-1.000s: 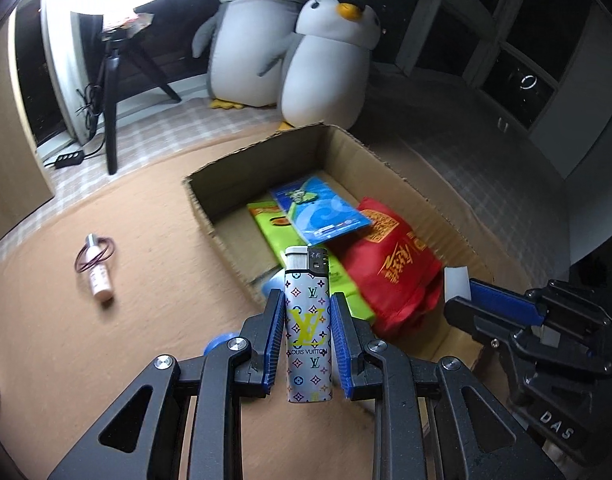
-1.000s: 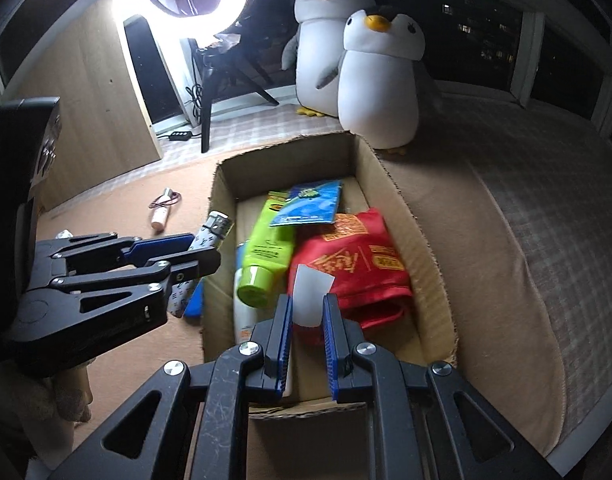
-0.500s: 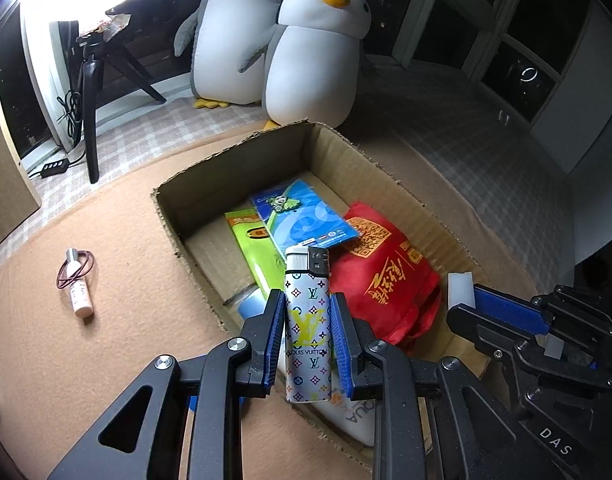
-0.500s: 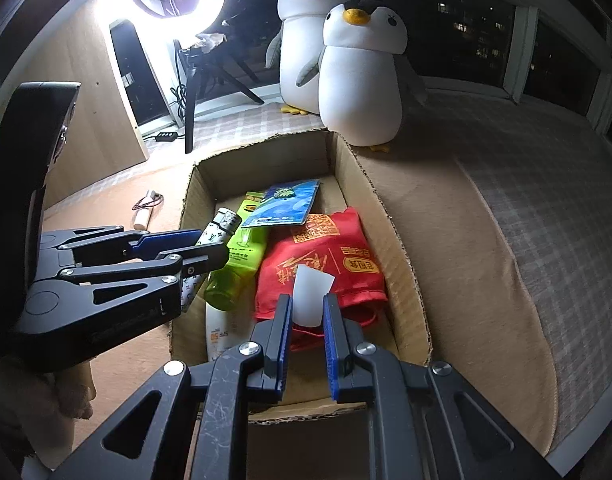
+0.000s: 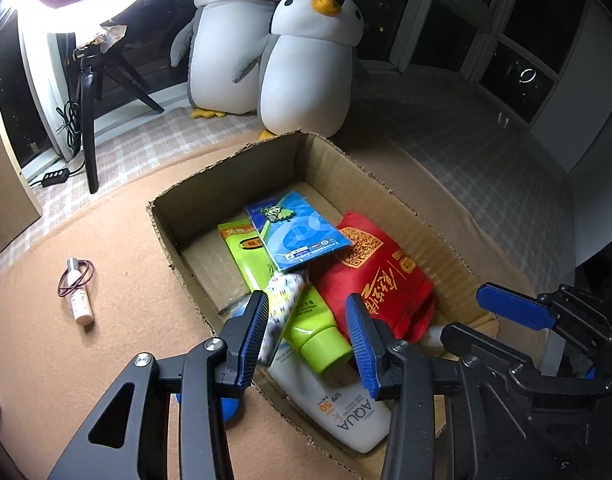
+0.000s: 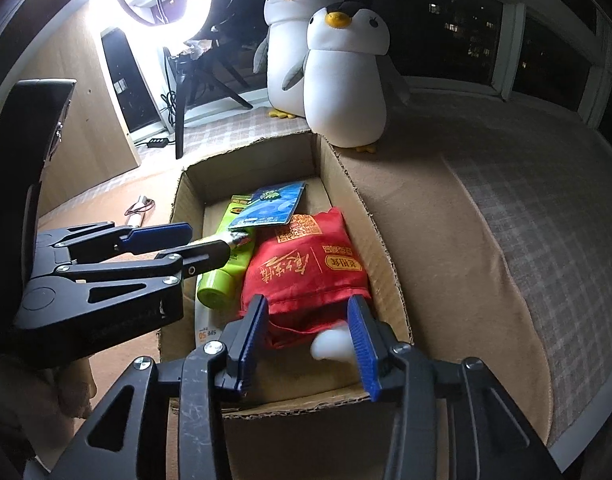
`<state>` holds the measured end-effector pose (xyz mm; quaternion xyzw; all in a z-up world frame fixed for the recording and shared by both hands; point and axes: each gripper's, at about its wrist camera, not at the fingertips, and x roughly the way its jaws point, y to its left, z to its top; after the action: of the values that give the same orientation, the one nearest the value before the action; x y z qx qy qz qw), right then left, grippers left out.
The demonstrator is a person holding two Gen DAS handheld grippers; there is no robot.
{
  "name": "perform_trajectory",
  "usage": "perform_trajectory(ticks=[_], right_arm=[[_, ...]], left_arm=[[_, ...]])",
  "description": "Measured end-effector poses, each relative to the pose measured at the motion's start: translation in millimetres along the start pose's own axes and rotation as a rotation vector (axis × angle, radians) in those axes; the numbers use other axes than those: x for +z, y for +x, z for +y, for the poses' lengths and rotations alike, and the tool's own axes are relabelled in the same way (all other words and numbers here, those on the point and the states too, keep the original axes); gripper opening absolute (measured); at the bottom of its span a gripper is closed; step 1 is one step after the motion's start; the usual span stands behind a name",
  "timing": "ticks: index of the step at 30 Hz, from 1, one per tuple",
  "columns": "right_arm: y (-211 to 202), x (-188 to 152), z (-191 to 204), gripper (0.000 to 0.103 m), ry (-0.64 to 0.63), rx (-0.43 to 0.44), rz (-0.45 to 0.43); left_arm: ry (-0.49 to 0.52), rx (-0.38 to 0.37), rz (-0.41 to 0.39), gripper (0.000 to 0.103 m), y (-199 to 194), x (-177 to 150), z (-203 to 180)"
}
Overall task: Organize objects
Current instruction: 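Open the left gripper over the box while the right gripper releases the cube there, then move the left tool past the blue lid toward the white tissue pack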
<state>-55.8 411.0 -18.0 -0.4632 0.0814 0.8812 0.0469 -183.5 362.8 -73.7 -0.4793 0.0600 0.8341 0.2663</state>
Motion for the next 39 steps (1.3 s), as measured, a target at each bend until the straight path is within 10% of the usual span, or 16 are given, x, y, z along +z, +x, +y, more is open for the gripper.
perform_trajectory(ticks=[25, 39], right_arm=[[-7, -2, 39, 0.056, 0.012, 0.047, 0.018], [-5, 3, 101, 0.071, -0.018, 0.128, 0.043]], left_arm=[[-0.047, 0.065, -0.079, 0.047, -66, -27, 40], [-0.154, 0.14, -0.114, 0.09, -123, -68, 112]])
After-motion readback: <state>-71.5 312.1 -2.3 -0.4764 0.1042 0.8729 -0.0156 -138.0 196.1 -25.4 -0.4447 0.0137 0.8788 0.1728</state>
